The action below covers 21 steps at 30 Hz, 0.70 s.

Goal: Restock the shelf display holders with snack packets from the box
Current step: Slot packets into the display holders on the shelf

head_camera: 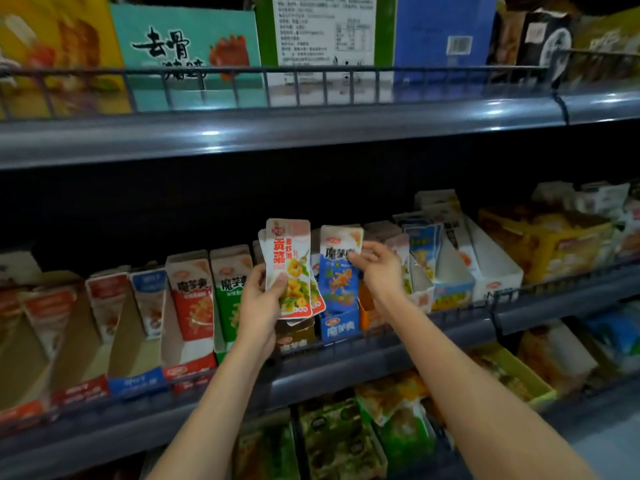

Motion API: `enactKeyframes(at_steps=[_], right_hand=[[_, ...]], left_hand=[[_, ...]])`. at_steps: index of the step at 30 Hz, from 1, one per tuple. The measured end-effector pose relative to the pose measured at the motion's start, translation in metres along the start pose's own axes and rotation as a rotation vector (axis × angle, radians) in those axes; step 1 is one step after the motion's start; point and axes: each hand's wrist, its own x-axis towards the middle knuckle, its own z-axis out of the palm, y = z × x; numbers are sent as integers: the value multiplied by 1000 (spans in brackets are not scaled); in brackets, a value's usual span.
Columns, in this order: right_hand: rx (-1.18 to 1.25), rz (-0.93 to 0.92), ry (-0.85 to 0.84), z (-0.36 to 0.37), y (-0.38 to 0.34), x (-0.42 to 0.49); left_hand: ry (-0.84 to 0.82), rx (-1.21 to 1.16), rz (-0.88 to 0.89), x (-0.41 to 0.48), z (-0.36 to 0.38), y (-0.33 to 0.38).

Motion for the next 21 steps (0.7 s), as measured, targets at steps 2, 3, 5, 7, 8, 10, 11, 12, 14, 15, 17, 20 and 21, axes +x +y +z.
enactKeyframes(at_steps=[2,3,5,7,8,10,11,12,14,15,17,20,21], right_hand=[[-178,-21,-91,2,16,4],[-273,-39,-123,2,23,5],[-394,-89,-122,1,32,5],[-524,-199,-69,-1,37,4],[-639,-275,-30,-2,38,4],[-856,-385,63,-2,39,1],[-889,-407,115,-2,38,-3],[-865,-409,156,-2,35,-9],[-636,-337,147,-4,21,-29],[-478,-260,72,-7,15,-38],[-201,-96,-109,-13,5,-54],[0,32,-198,-29,1,-59],[16,47,-179,-36,1,-56]], left_hand=[[11,-7,-27,6,-4,-4],[15,-6,-36,8,-6,-7],[21,-14,-45,10,-8,-10],[13,-37,-49,9,-9,-12],[4,-50,-49,6,-9,-11],[-1,-69,-53,4,-10,-11],[-2,-70,-51,3,-10,-12],[-2,-72,-50,2,-10,-11],[-15,-61,-43,0,-5,-12],[-32,-42,-34,-1,-1,-13],[-82,2,-8,-6,14,-15],[-205,56,30,-16,46,-20],[-246,76,46,-18,57,-21]])
